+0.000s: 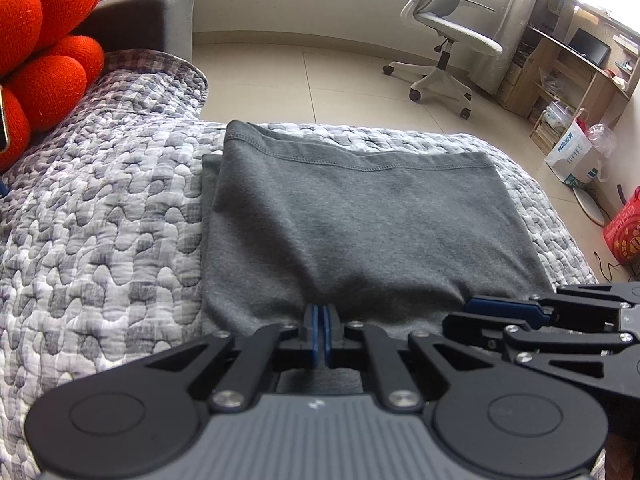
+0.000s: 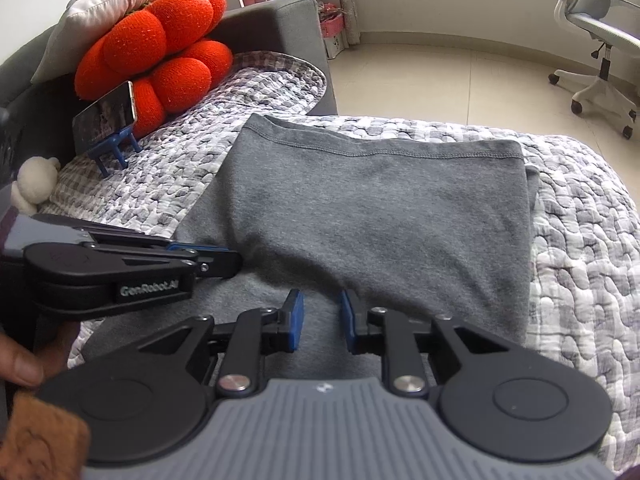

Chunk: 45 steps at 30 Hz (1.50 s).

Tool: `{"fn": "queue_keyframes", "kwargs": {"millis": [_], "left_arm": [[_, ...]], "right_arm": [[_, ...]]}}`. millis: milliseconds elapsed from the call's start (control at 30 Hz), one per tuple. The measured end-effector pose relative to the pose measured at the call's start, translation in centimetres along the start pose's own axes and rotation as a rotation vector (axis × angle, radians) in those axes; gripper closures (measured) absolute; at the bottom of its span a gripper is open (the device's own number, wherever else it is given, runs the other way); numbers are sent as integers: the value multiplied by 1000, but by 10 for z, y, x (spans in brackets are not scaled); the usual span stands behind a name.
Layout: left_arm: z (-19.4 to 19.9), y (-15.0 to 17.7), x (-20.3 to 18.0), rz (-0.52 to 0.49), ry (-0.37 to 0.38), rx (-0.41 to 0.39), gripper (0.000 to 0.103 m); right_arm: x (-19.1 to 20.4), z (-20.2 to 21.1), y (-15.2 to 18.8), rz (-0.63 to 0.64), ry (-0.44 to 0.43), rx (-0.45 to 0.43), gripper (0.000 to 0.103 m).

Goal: Fold clothes

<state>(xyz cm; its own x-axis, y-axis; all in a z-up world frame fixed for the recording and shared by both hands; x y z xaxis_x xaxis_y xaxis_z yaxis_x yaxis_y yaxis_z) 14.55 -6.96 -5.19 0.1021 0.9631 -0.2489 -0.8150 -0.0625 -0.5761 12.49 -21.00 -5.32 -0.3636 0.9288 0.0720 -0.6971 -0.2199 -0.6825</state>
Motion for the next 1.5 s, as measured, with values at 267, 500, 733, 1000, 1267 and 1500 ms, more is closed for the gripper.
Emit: {"fn": "queue_keyframes", "kwargs": {"millis": [267,500,733,1000,1267,1500], "left_arm": [[3,-6,17,49,-24,-3,100],[5,-6,33,88,-28,12,100],[6,-8,38,94,-29,15,100],[8,-7,43,101,-23,20,100],[9,-8,48,103,-5,34,100],[10,-7,49,98,3,42,100]], "right_arm": [[-29,12,11,-43,30,2,81],[-52,22,20,-87,58,11,81],[-61,26,24,-98,82,12,78],[-64,25,27,-89,111,15,79],[-56,31,25,-50,144,-6,74],[-38,47,21,42,130,-83,70]]}}
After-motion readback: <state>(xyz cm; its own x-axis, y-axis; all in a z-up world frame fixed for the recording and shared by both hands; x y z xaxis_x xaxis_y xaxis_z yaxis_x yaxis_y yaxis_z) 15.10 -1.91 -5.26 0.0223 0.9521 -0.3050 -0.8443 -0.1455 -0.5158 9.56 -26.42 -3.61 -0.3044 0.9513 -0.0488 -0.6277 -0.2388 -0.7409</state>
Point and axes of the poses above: each gripper's, at about its wrist camera, not at the fingertips, and z roughly against the way its jaws point, x to its left, y to its underside, the point moved 3 cm from there along -z, roughly the way its jaws point, and after that the axes turned 11 degrees about z, right-handed, at the moved point
